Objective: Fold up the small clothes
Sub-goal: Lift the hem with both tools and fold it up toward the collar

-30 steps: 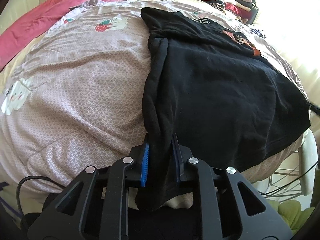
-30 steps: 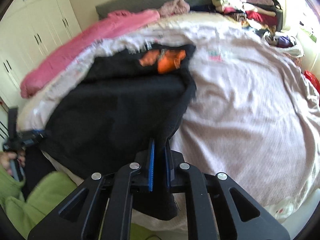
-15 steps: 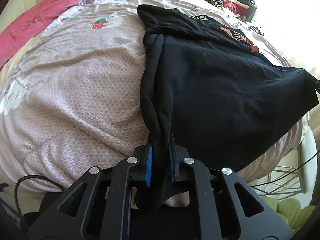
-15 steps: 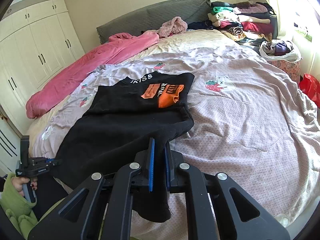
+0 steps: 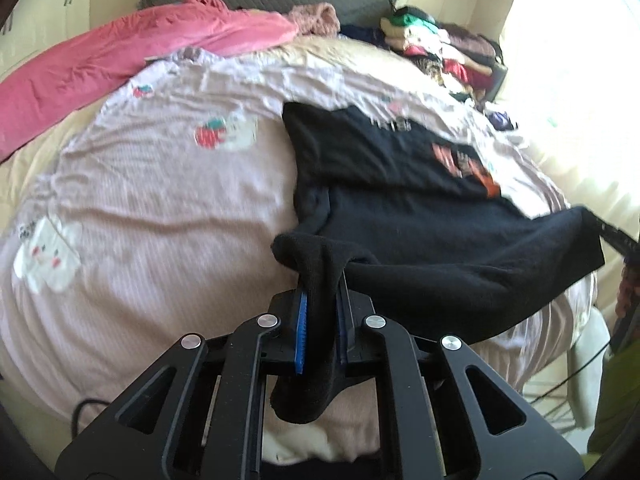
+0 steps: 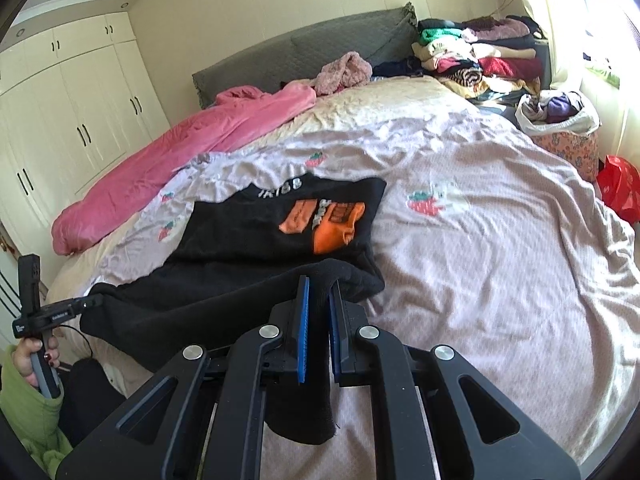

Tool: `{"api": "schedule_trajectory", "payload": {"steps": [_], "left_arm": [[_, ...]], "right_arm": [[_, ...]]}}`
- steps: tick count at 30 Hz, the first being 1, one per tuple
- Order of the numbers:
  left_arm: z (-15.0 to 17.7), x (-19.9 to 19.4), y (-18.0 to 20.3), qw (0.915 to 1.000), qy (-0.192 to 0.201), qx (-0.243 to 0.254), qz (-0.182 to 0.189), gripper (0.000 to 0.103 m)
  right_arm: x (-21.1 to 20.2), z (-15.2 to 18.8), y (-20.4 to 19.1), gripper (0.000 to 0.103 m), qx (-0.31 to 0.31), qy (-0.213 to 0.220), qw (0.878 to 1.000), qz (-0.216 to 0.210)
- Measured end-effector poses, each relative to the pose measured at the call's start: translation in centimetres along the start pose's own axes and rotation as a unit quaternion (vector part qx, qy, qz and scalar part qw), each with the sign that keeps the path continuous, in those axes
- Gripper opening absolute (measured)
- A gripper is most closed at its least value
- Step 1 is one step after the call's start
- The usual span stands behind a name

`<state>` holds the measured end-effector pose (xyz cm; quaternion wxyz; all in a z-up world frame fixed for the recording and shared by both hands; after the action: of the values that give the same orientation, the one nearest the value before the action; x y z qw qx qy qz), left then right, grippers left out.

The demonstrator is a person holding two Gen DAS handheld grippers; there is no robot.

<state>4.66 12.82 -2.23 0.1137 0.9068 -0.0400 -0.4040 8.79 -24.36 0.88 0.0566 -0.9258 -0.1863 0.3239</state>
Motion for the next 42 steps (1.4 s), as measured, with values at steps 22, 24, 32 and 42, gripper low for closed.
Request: {"api": "schedule_trajectory", "payload": {"steps": [22, 24, 32, 42], "left_arm": [[-10.8, 3.0, 1.0, 0.9972, 0.066, 0.014, -0.034, 0.005], [-11.2, 3.4, 0.9, 0.9971, 0.066, 0.013, -0.035, 0.005], [-12.0, 5.6, 1.0, 0.996, 0.072, 0.013, -0.052, 0.005], [-12.3, 8.5, 0.9, 0.9953, 0.063, 0.028, -0.068, 0.005]], "right_arm": [[4.1, -7.5, 1.5, 0.008, -0.006, 0.061, 0.998, 0.032], [4.6, -7.9, 1.7, 0.008, -0.006, 0.06, 0.998, 0.035], [7.0, -8.7, 2.4, 0.008, -0.006, 0.052, 0.998, 0.045], [10.8, -8.4, 3.9, 0.008, 0.007, 0.024, 0.998, 0.058]]}}
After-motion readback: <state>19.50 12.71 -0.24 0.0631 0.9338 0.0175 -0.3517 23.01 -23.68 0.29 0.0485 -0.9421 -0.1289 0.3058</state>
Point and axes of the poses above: each gripper's, at about its wrist camera, not at the fingertips, and x roughly the way its jaws point, y to its right, z to its underside, the point moved 3 cm from there along x, roughly the way its jaws point, and after that the axes turned 4 degrees about -x, right-handed, at the moved point
